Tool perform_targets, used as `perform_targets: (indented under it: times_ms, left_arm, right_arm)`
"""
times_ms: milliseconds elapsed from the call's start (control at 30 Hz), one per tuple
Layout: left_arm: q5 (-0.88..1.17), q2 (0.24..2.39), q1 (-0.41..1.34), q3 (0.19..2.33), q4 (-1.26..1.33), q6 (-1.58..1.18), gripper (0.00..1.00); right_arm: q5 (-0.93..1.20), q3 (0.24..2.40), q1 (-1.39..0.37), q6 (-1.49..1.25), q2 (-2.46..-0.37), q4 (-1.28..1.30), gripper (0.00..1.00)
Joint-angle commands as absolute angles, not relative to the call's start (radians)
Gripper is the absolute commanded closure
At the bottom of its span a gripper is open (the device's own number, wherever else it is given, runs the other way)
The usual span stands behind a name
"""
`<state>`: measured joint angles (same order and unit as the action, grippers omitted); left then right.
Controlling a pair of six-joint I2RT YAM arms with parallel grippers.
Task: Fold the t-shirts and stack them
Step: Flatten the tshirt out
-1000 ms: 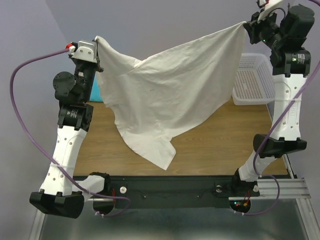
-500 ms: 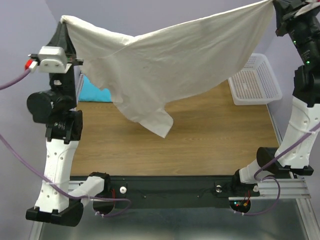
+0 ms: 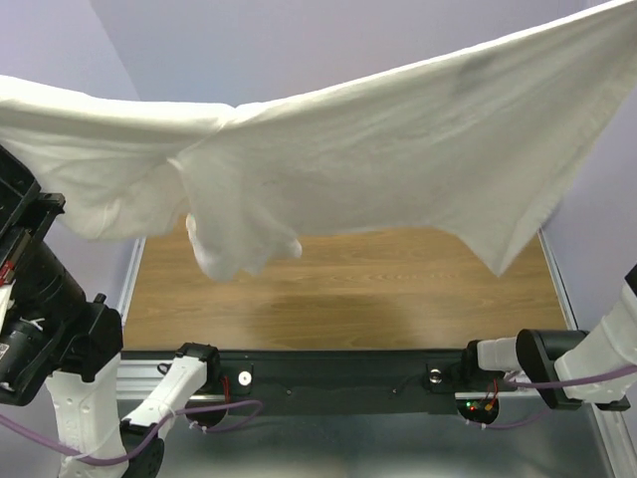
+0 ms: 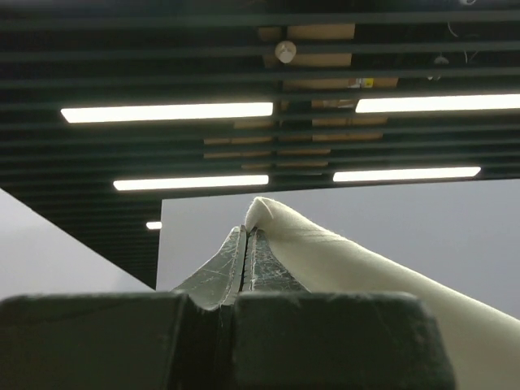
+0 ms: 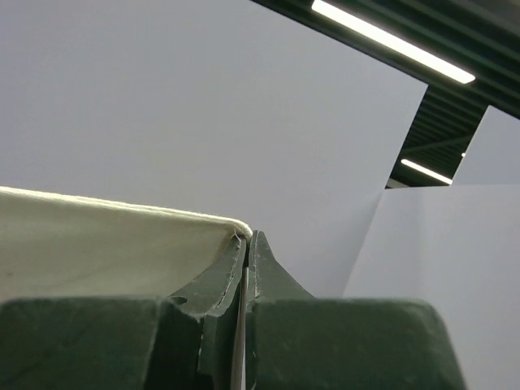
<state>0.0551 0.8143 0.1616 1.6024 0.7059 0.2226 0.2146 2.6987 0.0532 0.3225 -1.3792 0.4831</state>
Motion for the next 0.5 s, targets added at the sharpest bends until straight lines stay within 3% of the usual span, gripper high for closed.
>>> perform_targets:
  times_ms: [0, 267, 467]
  left_arm:
    - [0.061, 0.831, 0.156, 1.598, 0.738, 0.216, 1.0]
    - [0.045, 0.891, 0.156, 1.372, 0.686, 0.232, 1.0]
    - [0.095, 1.029, 0.156, 1.112, 0.787, 0.224, 1.0]
  right_arm:
    - [0.161, 2.636, 0.066, 0.338, -1.371, 0.431, 0.99]
    - [0.348, 2.245, 0.066, 0.288, -1.299, 0.46, 1.0]
    - [0.504, 1.789, 0.066, 0.334, -1.293, 0.451, 0.99]
